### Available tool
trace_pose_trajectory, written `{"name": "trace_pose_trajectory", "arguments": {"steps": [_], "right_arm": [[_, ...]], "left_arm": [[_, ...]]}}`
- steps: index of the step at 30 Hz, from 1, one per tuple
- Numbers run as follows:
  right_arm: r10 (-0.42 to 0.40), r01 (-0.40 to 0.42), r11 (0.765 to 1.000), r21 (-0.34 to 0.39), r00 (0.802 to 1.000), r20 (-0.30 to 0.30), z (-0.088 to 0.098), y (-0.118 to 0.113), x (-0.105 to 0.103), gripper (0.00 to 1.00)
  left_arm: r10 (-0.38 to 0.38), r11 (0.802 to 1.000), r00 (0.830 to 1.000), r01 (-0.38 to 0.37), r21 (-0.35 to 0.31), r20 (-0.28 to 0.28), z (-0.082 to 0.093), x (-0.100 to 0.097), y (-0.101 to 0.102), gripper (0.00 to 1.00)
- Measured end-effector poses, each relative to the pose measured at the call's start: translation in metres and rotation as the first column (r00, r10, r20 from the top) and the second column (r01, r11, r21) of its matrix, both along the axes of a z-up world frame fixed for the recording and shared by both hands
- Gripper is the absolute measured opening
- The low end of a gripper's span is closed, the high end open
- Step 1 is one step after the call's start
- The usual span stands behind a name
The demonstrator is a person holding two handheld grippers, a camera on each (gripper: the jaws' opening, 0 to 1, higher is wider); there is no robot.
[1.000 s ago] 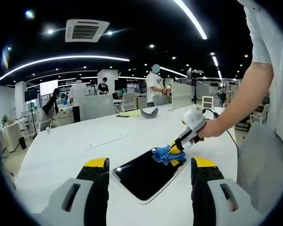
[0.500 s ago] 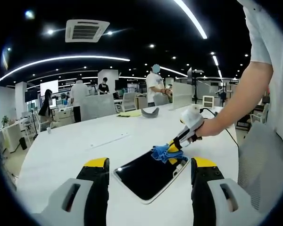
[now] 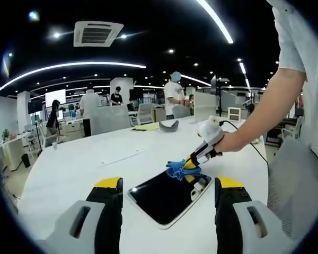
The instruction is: Wipe the mirror surface with the cleaning cloth until all visible marks leave the cleaned area.
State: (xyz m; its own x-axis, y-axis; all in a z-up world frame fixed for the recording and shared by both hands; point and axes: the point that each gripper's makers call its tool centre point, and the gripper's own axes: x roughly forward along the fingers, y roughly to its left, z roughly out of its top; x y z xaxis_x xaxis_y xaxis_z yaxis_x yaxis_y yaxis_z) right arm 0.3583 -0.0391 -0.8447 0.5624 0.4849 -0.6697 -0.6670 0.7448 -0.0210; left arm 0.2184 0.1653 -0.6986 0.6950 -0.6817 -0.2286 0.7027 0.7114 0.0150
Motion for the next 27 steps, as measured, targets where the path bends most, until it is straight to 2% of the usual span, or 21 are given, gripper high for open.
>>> {"name": "trace_pose_trajectory", "arguments": {"steps": [3,27], "right_arm": [[0.001,-0.001,1.0,-0.001,1.0,0.002,0.0,0.0,0.004,0.02],[0.017,-0.017,1.0,-0.013,1.0,0.01,0.0,0.002,0.026,0.02]], "left_arm": [[-0.007,1.0,1.0,0.007,0.002,0.009,0.001,0.0,-0.001,0.68],[-0.005,1.0,1.0,0.005,0.002,-0.006,-0.001,0.004,-0.003,0.7]]}}
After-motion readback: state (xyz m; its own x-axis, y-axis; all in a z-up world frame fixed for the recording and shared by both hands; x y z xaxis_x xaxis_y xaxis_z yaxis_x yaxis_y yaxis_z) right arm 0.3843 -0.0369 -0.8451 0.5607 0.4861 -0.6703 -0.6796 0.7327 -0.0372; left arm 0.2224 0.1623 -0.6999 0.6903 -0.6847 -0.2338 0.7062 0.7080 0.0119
